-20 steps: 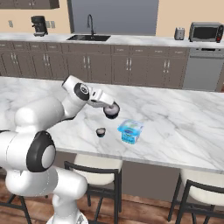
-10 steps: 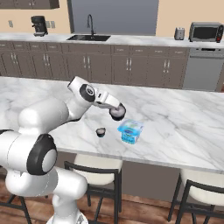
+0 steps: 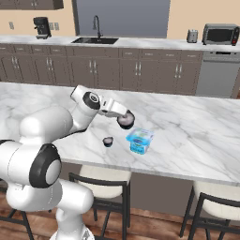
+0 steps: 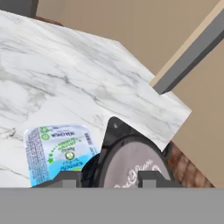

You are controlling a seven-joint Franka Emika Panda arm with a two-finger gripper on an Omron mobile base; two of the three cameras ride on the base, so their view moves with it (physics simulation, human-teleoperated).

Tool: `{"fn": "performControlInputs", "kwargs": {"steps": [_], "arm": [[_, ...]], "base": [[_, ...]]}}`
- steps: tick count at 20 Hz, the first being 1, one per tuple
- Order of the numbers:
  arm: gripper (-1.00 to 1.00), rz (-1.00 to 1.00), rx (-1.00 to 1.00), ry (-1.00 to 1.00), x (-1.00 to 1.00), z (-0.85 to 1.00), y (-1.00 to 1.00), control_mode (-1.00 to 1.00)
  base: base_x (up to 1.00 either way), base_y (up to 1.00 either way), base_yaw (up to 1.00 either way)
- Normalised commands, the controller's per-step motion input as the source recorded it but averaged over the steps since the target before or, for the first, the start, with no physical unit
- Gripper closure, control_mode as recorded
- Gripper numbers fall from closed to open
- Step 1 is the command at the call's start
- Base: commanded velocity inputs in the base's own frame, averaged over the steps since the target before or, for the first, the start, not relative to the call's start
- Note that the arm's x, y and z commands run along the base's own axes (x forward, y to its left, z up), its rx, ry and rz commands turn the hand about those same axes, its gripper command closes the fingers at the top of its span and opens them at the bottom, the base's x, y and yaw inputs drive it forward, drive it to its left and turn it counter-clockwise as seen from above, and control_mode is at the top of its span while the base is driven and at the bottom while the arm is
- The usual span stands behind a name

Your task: Stack the yogurt containers by placing the smaller containers on top of the larger containers.

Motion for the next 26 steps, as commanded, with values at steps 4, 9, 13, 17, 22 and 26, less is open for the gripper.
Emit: {"fn": "performControlInputs", "kwargs": {"steps": [4, 9, 13, 17, 22, 26], "arm": [[1.0, 0.0, -0.1, 0.0, 0.05, -0.16, 0.0, -1.0], [1.0, 0.01, -0.06, 0.03, 0.17, -0.09, 0.0, -1.0], [1.0, 0.01, -0.03, 0.07, 0.28, -0.03, -0.02, -1.0], [1.0, 0.02, 0.0, 0.07, 0.28, -0.05, -0.14, -1.0], [1.0, 0.03, 0.0, 0.06, 0.18, -0.05, -0.28, -1.0], [1.0, 0.04, 0.02, 0.03, 0.05, -0.07, -0.41, -1.0]], "base": [[0.0, 0.0, 0.0], [0.0, 0.0, 0.0], [0.0, 0.0, 0.0], [0.0, 0.0, 0.0], [0.0, 0.0, 0.0], [0.0, 0.0, 0.0]]}}
